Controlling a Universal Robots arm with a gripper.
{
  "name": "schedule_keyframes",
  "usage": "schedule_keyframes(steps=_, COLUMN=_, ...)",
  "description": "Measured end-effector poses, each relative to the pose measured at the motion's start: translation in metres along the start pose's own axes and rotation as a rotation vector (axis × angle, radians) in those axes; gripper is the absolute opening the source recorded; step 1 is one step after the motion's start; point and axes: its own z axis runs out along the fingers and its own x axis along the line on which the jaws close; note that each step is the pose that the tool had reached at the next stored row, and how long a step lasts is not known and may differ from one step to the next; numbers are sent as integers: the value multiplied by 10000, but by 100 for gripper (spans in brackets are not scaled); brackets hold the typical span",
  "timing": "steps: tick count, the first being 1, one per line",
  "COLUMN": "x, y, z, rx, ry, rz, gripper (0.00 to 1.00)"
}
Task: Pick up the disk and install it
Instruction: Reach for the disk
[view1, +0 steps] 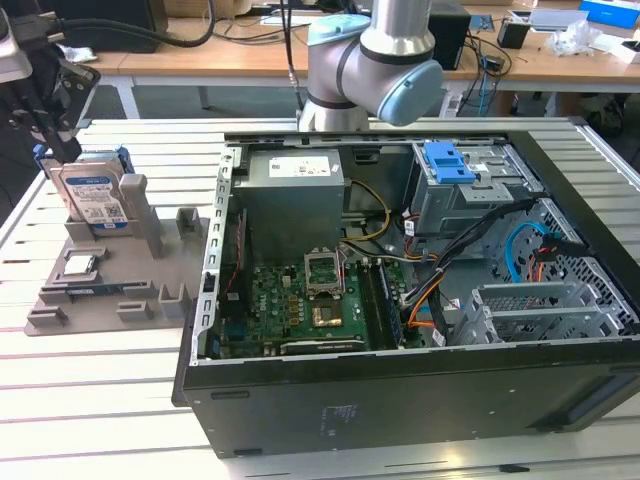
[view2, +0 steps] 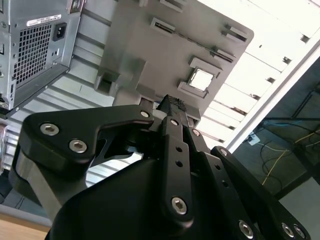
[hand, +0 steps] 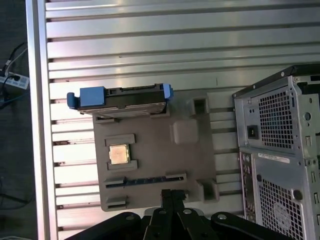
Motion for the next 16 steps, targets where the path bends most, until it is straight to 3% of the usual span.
schedule_keyframes(steps=16, x=410, y=4, z=-9, rx=0, ry=1, rz=1, gripper=10)
